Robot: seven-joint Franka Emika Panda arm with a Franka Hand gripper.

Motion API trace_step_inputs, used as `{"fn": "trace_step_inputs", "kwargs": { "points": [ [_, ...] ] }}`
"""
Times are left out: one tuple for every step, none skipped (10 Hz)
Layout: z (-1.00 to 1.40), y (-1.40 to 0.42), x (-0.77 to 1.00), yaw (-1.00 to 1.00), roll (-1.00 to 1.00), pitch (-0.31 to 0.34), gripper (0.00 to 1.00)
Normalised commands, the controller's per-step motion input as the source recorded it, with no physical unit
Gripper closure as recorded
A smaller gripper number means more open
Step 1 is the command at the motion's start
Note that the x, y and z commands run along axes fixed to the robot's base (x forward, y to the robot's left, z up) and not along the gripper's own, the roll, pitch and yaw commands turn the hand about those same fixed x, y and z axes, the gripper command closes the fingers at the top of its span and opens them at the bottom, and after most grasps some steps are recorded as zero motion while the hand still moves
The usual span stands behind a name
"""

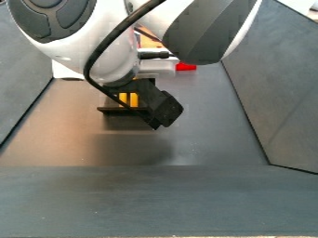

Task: Pick up the square-circle object. Move up. Rotate the square-circle object. Place the square-circle object on the fixture. Regrasp the square-circle object. Move to above the board. Insert the square-circle object.
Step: Place the square-circle object on the fixture, then regrasp the square-circle object.

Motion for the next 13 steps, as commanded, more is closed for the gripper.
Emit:
{"fn": "trace_step_inputs", "kwargs": {
  "points": [
    [0.0, 0.0, 0.0, 0.0, 0.0, 0.0, 0.0],
    [1.0, 0.0, 0.0, -0.01, 0.02, -0.016, 0.0],
    [1.0, 0.0, 0.0, -0.01, 0.03, -0.013, 0.0],
    [1.0, 0.01, -0.03, 0.01, 0.04, 0.004, 0.0],
    [1.0, 0.0, -0.03, 0.02, 0.05, 0.014, 0.0],
    [1.0, 0.0, -0.04, 0.02, 0.06, 0.046, 0.0],
    [0.94, 0.0, -0.04, 0.02, 0.06, 0.061, 0.0],
    [0.72, 0.01, -0.03, 0.01, 0.05, 0.086, 0.0],
    [0.54, 0.01, -0.02, 0.0, 0.05, 0.092, 0.0],
    [0.3, 0.01, -0.02, -0.02, 0.04, 0.094, 0.0],
    [0.18, 0.01, -0.02, -0.03, 0.04, 0.092, 0.0],
    [0.0, 0.0, -1.0, 0.03, 0.02, -0.027, 0.0],
    [0.02, 0.0, -1.0, 0.02, 0.03, -0.054, 0.0]
  ]
}}
